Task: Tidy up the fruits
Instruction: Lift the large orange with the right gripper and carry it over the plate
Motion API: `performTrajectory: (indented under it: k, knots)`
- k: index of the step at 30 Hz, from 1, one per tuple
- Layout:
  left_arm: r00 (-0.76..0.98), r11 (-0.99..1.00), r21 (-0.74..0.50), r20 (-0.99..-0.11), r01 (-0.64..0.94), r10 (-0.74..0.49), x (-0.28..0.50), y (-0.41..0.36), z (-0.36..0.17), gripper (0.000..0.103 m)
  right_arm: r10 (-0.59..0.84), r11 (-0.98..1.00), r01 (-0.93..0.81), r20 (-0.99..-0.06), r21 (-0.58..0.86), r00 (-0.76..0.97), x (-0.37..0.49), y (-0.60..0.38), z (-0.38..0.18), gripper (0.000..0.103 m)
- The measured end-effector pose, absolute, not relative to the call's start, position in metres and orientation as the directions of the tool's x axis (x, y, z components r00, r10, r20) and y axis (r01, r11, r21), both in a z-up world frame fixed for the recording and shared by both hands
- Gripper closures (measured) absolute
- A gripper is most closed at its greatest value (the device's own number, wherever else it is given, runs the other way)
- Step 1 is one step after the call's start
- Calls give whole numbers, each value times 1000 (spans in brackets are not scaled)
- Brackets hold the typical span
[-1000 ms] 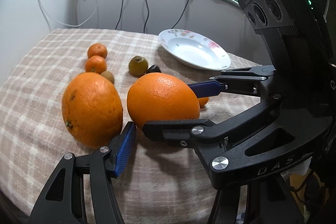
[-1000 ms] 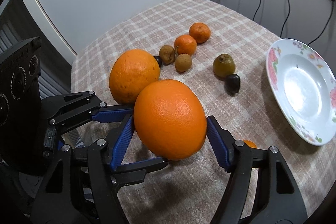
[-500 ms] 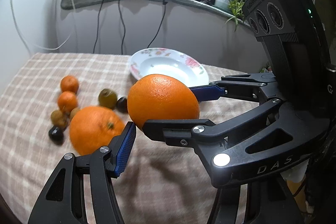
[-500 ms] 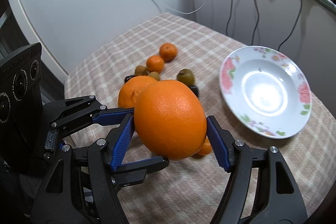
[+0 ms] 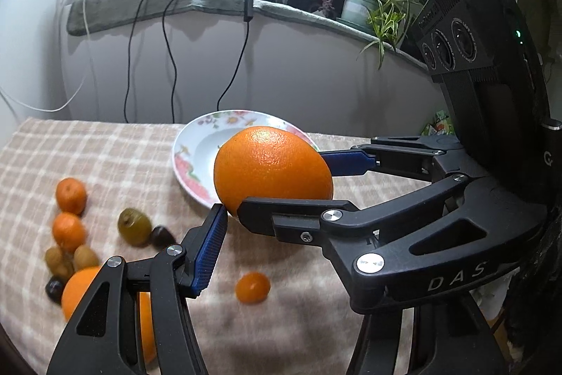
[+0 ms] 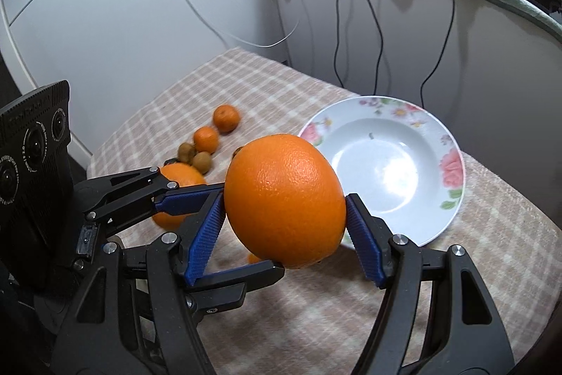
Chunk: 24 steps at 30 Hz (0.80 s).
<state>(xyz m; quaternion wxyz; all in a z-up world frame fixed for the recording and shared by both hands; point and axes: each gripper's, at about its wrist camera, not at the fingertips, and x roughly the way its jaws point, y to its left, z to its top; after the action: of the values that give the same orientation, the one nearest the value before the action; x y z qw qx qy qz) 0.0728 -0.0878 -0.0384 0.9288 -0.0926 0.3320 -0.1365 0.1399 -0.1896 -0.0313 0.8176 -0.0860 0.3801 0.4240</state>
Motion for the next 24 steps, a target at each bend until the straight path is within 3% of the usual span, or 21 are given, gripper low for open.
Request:
performTrajectory:
  k: [24]
  knots:
    - [699, 940, -292, -635, 175, -328, 116, -95, -56, 46, 617, 657, -714, -717, 242, 325, 192, -197, -54, 31]
